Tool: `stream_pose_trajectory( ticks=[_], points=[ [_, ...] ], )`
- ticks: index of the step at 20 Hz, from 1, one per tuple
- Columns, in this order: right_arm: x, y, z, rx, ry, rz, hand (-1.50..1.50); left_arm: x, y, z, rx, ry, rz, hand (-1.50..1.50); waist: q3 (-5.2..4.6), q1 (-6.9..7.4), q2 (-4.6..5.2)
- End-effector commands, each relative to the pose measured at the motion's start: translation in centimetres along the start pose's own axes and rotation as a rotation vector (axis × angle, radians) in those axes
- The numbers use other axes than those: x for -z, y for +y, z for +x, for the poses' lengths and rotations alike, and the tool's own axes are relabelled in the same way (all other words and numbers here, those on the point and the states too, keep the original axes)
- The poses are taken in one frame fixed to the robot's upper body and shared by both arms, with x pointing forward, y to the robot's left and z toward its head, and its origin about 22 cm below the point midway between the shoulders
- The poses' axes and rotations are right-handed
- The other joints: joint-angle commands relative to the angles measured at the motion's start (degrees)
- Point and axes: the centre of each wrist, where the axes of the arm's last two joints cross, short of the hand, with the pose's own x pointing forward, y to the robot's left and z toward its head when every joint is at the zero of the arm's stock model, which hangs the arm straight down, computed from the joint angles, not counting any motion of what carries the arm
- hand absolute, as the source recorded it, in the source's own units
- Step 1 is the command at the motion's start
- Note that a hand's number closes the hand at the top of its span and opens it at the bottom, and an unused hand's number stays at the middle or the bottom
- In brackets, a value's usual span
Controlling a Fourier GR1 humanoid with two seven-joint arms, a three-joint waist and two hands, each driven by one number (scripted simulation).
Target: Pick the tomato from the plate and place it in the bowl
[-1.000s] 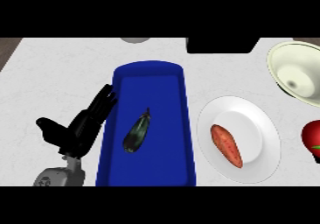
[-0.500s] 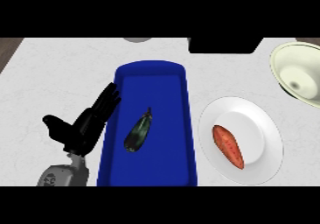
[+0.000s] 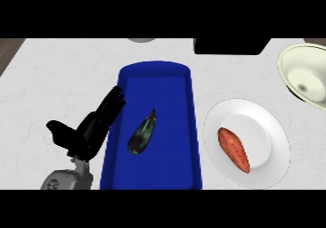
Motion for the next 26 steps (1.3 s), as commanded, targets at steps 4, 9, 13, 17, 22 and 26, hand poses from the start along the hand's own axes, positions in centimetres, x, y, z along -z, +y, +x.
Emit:
stream_pose_trajectory(
  ticks=[4,9,13,17,22,26],
  points=[
    [4.9,3.1,-3.3,-0.081,0.006,-0.014,1.5,-0.5,2.0,-0.5,0.015,-0.007,-0.012,0.0,0.01,0.79,0.28],
    [6.0,7.3,-5.7,-0.156,0.043,-0.012,1.5,1.0,0.6,1.4,-0.01,-0.016,-0.049,0.0,0.11,2.04,0.78],
    [6.2,7.0,-8.6,-0.149,0.212,0.127,1.5,0.9,0.6,1.0,0.007,-0.034,-0.047,0.0,0.14,2.77,1.2],
    [6.8,8.3,-8.2,-0.069,0.281,0.161,-1.5,1.2,-0.9,0.9,-0.002,0.004,-0.064,0.0,0.22,3.25,1.3],
    [5.3,9.5,-10.9,0.134,0.215,0.099,-1.5,0.8,-0.1,1.1,0.015,-0.032,-0.054,0.0,0.42,3.35,1.46],
    [6.4,9.4,-8.9,0.464,0.177,-0.074,-1.5,1.3,0.4,0.4,0.004,0.0,-0.025,0.0,0.42,1.52,0.95]
  ],
)
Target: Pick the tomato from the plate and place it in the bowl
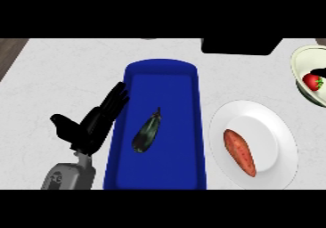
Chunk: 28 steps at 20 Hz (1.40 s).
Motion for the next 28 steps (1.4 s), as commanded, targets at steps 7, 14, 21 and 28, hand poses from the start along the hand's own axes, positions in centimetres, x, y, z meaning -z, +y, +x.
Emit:
stream_pose_trajectory(
  ticks=[7,14,21,28],
  points=[
    [-0.9,-2.4,-3.1,0.596,-0.277,-0.242,-1.5,-1.4,0.9,-0.1,0.015,0.009,0.066,0.0,-0.21,-3.49,-1.67],
    [-4.5,-5.4,-9.4,0.755,-0.384,-0.223,-1.5,-2.1,2.3,-0.9,-0.011,0.012,0.113,0.0,-0.47,-6.09,-2.4],
    [-12.2,-5.6,-16.6,0.762,-0.457,-0.19,-1.5,-3.7,2.6,-0.9,-0.013,0.045,0.157,0.0,-0.61,-8.21,-3.02],
    [-22.9,-4.9,-22.1,0.736,-0.428,-0.114,1.5,-4.2,3.0,-0.9,-0.012,0.032,0.185,0.0,-0.7,-10.66,-3.15]
  ],
)
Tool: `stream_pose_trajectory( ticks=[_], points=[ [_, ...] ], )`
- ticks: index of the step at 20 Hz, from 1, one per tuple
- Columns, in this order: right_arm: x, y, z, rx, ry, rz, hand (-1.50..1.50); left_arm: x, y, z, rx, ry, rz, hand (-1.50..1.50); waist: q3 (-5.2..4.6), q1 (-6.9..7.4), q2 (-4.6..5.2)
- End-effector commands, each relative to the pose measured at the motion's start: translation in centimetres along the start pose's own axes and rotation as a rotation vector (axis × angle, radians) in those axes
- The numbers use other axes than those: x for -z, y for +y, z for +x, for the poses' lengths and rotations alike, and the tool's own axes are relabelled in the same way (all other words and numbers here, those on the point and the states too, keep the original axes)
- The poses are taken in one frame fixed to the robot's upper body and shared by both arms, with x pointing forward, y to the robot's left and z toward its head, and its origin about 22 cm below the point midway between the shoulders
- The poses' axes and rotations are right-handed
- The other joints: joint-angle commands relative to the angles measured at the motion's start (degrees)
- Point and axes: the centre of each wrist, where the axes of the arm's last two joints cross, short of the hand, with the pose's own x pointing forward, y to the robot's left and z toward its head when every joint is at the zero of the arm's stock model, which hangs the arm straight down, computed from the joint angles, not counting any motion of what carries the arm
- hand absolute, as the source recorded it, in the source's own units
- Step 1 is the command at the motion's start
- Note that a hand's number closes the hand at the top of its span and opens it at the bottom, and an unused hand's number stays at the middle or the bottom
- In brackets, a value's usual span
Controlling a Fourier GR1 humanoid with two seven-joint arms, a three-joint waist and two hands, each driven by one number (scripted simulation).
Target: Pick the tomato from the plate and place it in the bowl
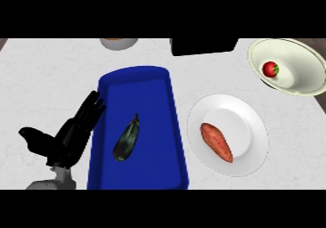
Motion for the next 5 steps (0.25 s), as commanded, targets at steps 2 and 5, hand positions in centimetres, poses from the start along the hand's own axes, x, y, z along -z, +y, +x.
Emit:
stream_pose_trajectory(
  ticks=[2,5],
  points=[
    [-10.4,-1.8,0.3,0.051,-0.003,0.074,1.5,-0.5,0.6,-0.3,-0.006,0.001,0.029,0.0,-0.04,-1.14,0.18],
    [-16.0,-1.7,1.1,0.086,0.086,0.174,1.5,-0.5,0.9,0.1,-0.011,-0.019,0.015,0.0,0.09,-0.44,0.57]
  ],
)
